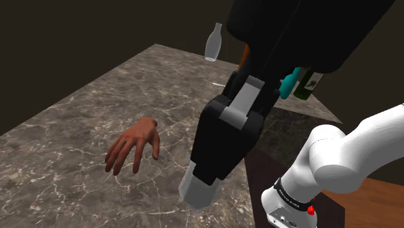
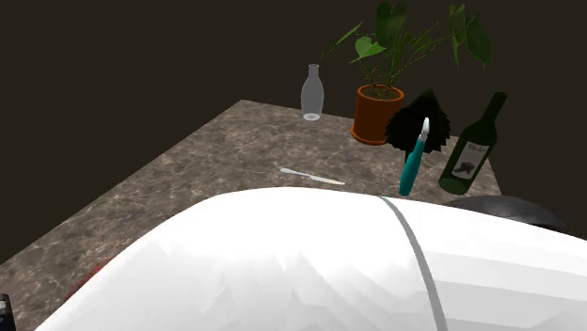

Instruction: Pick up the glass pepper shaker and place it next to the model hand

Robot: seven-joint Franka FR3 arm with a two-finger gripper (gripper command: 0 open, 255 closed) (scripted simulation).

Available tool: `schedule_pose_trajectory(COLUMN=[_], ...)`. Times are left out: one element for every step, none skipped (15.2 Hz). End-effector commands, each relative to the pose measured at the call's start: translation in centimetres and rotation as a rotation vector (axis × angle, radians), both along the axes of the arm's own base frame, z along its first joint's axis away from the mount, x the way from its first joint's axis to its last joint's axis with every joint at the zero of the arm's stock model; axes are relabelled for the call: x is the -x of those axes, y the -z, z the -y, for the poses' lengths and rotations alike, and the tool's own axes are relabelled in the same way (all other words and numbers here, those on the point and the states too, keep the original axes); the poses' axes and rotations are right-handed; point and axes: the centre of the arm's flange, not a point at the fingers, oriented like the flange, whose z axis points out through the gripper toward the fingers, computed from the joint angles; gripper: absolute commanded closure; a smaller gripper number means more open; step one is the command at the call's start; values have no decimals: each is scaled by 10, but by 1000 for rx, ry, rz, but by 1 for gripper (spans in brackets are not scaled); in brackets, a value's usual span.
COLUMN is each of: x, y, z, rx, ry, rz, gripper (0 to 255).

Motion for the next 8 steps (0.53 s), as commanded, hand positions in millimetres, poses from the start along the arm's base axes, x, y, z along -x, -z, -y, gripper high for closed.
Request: schedule_pose_trajectory(x=[0,0,0,0,0,0,0,0], y=[10,15,20,26,31,36,41,47], z=[-1,-1,-1,-1,-1,-1,-1,-1], rx=[0,0,0,0,0,0,0,0], ry=[0,0,0,0,0,0,0,0], rz=[0,0,0,0,0,0,0,0], gripper=[255,255,255,255,255,255,255,255])
